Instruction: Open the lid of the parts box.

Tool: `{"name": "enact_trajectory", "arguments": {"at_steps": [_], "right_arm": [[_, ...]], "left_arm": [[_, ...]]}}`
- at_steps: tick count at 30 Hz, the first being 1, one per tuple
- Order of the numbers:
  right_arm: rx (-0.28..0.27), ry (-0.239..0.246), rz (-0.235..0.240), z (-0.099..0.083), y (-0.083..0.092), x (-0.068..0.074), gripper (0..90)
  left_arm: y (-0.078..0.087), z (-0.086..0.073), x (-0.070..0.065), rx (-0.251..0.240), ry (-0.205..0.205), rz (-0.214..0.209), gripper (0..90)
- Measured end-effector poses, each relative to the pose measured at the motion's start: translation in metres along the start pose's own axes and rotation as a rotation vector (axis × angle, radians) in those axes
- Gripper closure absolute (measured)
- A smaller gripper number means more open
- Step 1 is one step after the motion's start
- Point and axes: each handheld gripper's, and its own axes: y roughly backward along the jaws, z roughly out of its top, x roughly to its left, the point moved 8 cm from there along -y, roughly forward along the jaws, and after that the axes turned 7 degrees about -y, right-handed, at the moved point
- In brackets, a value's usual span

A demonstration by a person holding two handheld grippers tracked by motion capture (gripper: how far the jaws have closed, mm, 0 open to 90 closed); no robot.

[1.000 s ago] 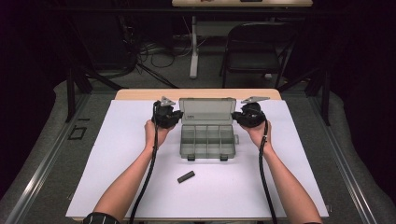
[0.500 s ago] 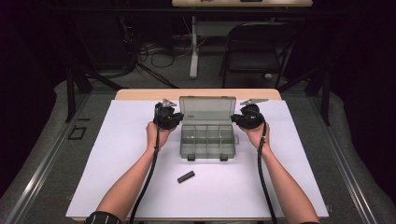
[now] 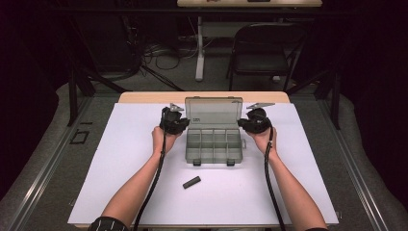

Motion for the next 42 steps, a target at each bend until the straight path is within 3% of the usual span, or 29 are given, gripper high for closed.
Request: {"name": "enact_trajectory", "arguments": {"at_steps": [6,32,37,40,42], "right_arm": [[0.012,0.03,-0.029,-0.003,-0.004,0.001,81.7],[0.019,0.025,-0.038,-0.006,-0.01,-0.002,81.3],[0.021,0.024,-0.041,-0.006,-0.012,-0.002,79.8],[0.02,0.019,-0.043,-0.007,-0.012,-0.002,75.7],[0.015,0.023,-0.04,-0.006,-0.01,-0.002,72.5]], "left_arm": [[-0.002,-0.001,0.001,0.006,-0.001,0.001,82.0],[-0.009,-0.004,0.001,0.031,-0.03,0.027,80.0],[-0.01,-0.006,0.0,0.051,-0.04,0.016,78.8],[-0.012,-0.006,0.0,0.035,-0.032,0.022,72.2],[-0.009,-0.003,0.0,0.02,-0.04,0.02,59.9]]}}
